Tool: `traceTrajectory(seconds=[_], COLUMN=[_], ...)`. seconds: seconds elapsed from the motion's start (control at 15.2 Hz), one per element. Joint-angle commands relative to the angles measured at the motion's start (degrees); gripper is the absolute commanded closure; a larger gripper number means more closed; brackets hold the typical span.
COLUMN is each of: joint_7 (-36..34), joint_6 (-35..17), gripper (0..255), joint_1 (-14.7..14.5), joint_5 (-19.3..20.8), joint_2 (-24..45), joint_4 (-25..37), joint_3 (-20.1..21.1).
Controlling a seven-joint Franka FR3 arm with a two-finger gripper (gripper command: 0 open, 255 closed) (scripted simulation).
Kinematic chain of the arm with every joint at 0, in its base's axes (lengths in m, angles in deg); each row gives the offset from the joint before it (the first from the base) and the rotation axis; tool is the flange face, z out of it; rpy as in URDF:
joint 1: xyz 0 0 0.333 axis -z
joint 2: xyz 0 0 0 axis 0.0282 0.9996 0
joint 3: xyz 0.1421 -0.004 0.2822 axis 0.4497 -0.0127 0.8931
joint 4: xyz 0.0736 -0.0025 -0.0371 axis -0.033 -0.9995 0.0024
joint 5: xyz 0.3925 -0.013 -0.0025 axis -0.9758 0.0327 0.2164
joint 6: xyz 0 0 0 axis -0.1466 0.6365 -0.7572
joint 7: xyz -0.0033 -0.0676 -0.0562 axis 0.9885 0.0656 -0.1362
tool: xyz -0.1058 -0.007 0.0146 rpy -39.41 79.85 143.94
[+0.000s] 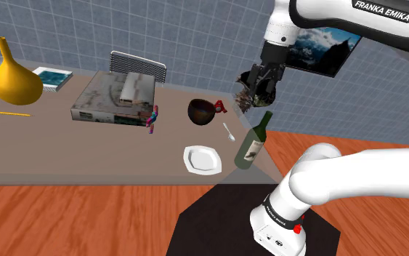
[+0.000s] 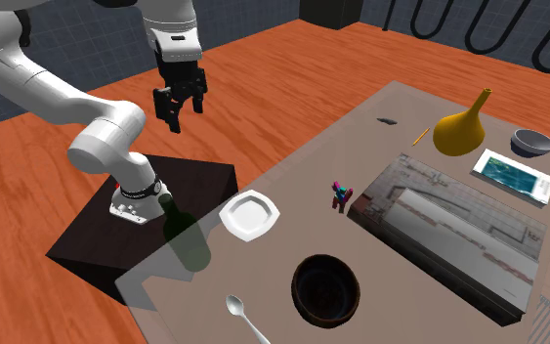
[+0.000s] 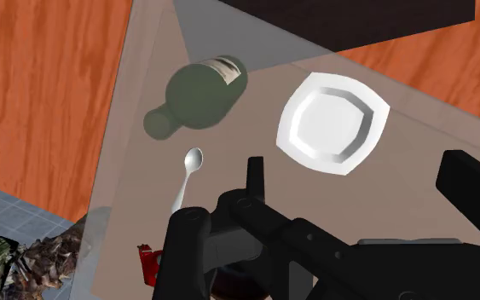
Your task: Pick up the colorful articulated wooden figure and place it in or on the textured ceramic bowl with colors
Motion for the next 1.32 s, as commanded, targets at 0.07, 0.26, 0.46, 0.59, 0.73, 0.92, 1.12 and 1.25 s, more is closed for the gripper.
traceTrajectory(seconds=[0.07, 0.26, 0.46, 0.59, 0.73, 0.92, 1.12, 1.25], joint_7=[-1.62, -6.34, -10.88, -13.81, -16.69, -20.94, -25.12, -27.89], joint_6=[-1.67, -6.71, -11.74, -15.02, -18.2, -22.71, -26.81, -29.27], gripper=[0, 0, 0, 0, 0, 0, 0, 0], joint_1=[0.08, 0.32, 0.56, 0.75, 0.97, 1.34, 1.72, 1.95], joint_5=[-0.71, -2.67, -4.29, -5.17, -5.88, -6.59, -6.84, -6.76], joint_2=[1.18, 5.22, 9.95, 13.43, 17.14, 23.06, 29.3, 33.58], joint_4=[-0.52, -1.57, -1.83, -1.56, -0.94, 0.63, 2.96, 4.92], joint_3=[0.67, 2.65, 4.51, 5.68, 6.79, 8.32, 9.62, 10.34])
